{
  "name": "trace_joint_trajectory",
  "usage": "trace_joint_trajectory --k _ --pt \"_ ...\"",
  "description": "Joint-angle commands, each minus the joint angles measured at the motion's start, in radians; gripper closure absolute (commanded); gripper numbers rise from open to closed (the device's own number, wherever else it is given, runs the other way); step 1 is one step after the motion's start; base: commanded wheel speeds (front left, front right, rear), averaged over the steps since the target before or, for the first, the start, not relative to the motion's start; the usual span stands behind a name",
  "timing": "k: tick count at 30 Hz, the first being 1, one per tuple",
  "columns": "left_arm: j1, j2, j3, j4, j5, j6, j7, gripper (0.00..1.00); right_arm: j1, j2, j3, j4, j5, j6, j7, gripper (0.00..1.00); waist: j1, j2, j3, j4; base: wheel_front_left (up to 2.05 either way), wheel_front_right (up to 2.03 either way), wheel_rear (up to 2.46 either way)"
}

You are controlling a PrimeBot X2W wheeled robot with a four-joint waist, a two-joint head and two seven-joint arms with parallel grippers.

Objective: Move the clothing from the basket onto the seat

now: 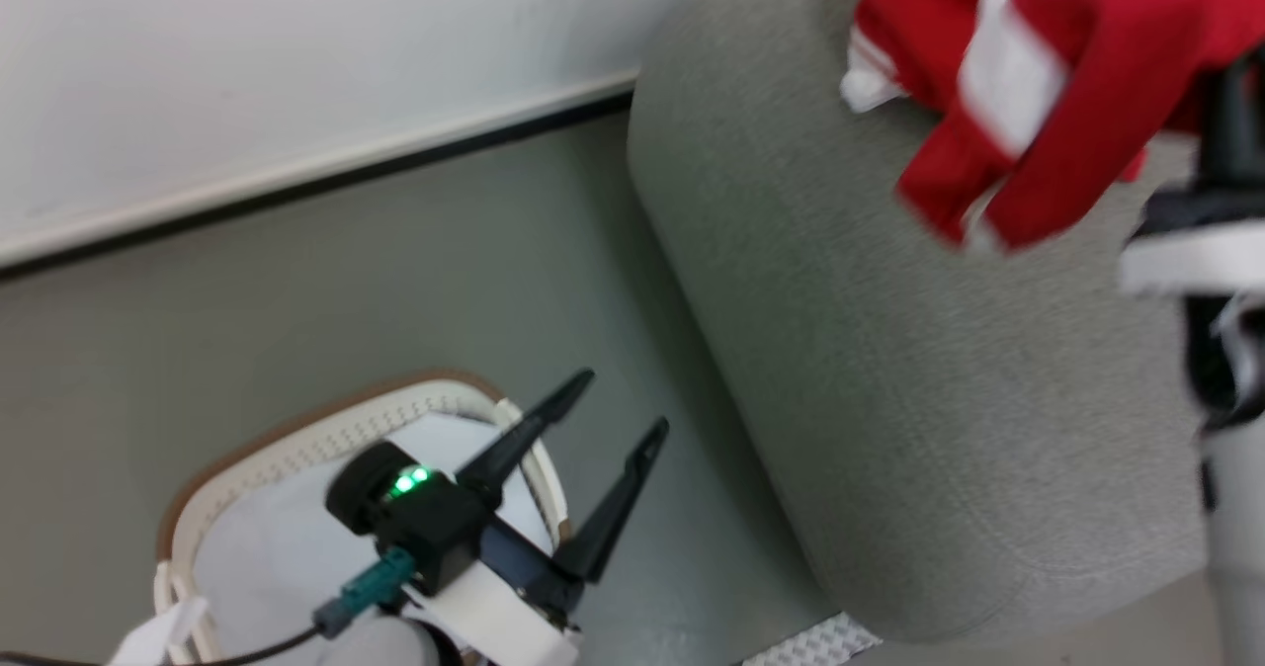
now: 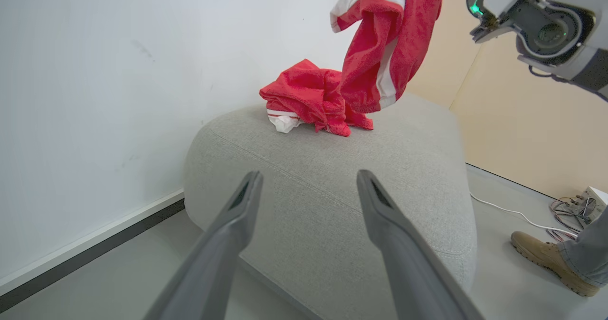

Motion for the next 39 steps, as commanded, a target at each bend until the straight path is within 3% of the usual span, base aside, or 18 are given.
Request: trace_joint_trajectory --k 1,9,16,26,28,29,30,34,39 --pt "-0.028 0.021 0.021 -0.020 0.005 0.001 0.006 0.00 -0.102 -0.002 -0.058 0.030 0.012 -0.003 0.009 1.00 -0.0002 -0.0001 0.124 0.084 0.00 0.00 0.00" --pt "-0.067 0.081 0.085 -0.070 -0.009 0.011 0.008 0.00 -0.490 -0.090 -0.358 0.171 -0.075 -0.003 0.079 1.00 -0.0002 -0.0001 0.272 0.177 0.00 0.00 0.00" --pt "-0.033 0.120 0.134 -0.097 -0.034 0.034 -0.002 0.00 -0.602 -0.182 -0.577 0.326 -0.241 -0.003 0.136 1.00 -0.0002 -0.0001 0.337 0.231 0.00 0.00 0.00" --pt "0.030 0.141 0.133 -0.097 -0.032 0.061 -0.005 0.00 -0.508 -0.093 -0.872 0.609 -0.447 -0.003 0.055 1.00 -0.0002 -0.0001 0.324 0.253 0.00 0.00 0.00" --pt "0.037 0.145 0.142 -0.097 -0.038 0.069 -0.006 0.00 -0.507 -0.088 -0.893 0.637 -0.481 -0.003 0.029 0.56 -0.0002 -0.0001 0.309 0.251 0.00 0.00 0.00" --pt "0.040 0.146 0.146 -0.096 -0.039 0.072 -0.008 0.00 -0.508 -0.087 -0.899 0.648 -0.494 -0.003 0.019 0.16 -0.0002 -0.0001 0.301 0.249 0.00 0.00 0.00" --pt "0.044 0.145 0.149 -0.094 -0.042 0.076 -0.010 0.00 -0.511 -0.087 -0.899 0.656 -0.501 -0.003 0.011 0.00 -0.0002 -0.0001 0.293 0.246 0.00 0.00 0.00" --pt "0.050 0.131 0.163 -0.077 -0.058 0.081 -0.023 0.00 -0.495 -0.083 -0.857 0.673 -0.546 -0.003 -0.018 0.00 -0.0002 -0.0001 0.246 0.233 0.00 0.00 0.00" --pt "0.064 0.101 0.174 -0.040 -0.081 0.087 -0.039 0.00 -0.429 -0.073 -0.788 0.683 -0.520 -0.003 -0.041 0.00 -0.0002 -0.0001 0.172 0.233 0.00 0.00 0.00"
